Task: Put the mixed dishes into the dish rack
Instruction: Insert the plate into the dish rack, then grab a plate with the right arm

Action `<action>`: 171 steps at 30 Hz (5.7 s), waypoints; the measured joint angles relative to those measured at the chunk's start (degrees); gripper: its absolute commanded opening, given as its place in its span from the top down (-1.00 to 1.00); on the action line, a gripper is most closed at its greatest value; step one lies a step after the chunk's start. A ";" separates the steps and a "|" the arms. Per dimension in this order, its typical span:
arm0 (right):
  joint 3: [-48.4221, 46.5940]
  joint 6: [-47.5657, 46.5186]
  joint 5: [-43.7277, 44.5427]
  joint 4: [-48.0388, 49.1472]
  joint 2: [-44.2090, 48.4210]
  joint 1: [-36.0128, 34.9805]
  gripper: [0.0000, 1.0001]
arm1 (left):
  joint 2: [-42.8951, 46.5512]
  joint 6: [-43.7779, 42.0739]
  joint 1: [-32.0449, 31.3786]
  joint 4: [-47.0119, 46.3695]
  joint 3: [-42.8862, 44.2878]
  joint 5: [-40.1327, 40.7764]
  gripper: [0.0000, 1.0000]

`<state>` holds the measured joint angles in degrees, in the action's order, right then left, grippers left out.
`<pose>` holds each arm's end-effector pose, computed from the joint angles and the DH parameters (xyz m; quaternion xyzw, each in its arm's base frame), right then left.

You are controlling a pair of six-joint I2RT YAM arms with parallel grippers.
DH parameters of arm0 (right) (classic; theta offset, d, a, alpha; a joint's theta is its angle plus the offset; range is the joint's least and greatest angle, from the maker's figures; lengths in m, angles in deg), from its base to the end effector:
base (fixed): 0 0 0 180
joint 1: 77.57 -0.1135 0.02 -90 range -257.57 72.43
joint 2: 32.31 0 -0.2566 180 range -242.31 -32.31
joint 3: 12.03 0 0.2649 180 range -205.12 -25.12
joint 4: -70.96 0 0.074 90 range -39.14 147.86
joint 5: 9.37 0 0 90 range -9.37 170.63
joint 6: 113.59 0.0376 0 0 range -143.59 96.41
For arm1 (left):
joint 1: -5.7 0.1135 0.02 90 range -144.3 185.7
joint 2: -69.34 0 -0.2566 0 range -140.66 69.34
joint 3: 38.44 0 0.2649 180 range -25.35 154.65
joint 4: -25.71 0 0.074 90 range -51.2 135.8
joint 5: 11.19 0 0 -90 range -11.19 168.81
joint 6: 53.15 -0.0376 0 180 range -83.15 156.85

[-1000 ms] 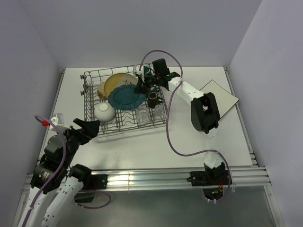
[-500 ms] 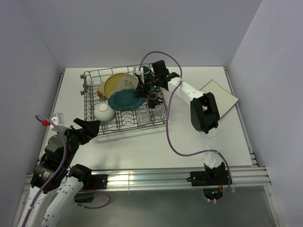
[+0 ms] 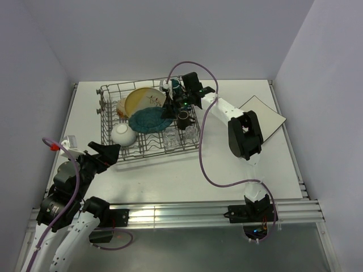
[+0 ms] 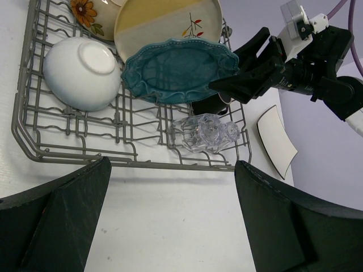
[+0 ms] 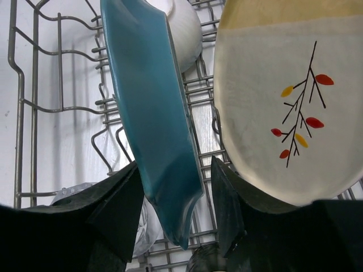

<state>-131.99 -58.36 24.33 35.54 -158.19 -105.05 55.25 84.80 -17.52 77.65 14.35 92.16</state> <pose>0.4337 0.2608 0.2314 -0.5817 0.5873 0.4059 0.3899 0.0820 -0.0257 0.3163 -0.2372 0.7451 -0.2847 0.5545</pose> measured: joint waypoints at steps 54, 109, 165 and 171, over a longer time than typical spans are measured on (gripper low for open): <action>44.19 47.50 35.28 -4.02 42.47 41.57 -0.29 | 5.35 1.88 0.00 -0.61 -2.38 1.25 -0.98; 57.92 80.89 36.15 12.09 28.98 56.89 0.69 | -1.55 4.11 0.00 -5.22 -3.34 -3.48 -0.94; 47.60 76.13 12.92 18.47 12.90 45.62 0.21 | -3.80 4.74 0.00 -7.50 -3.13 -5.35 -0.90; 46.42 77.00 9.97 18.75 10.73 45.51 0.37 | -5.40 4.96 0.00 -8.72 -2.12 -6.08 -0.88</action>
<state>-85.57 18.64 34.30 54.29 -147.46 -59.55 49.85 89.76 -17.52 68.93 12.23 86.08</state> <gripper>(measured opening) 0.370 0.947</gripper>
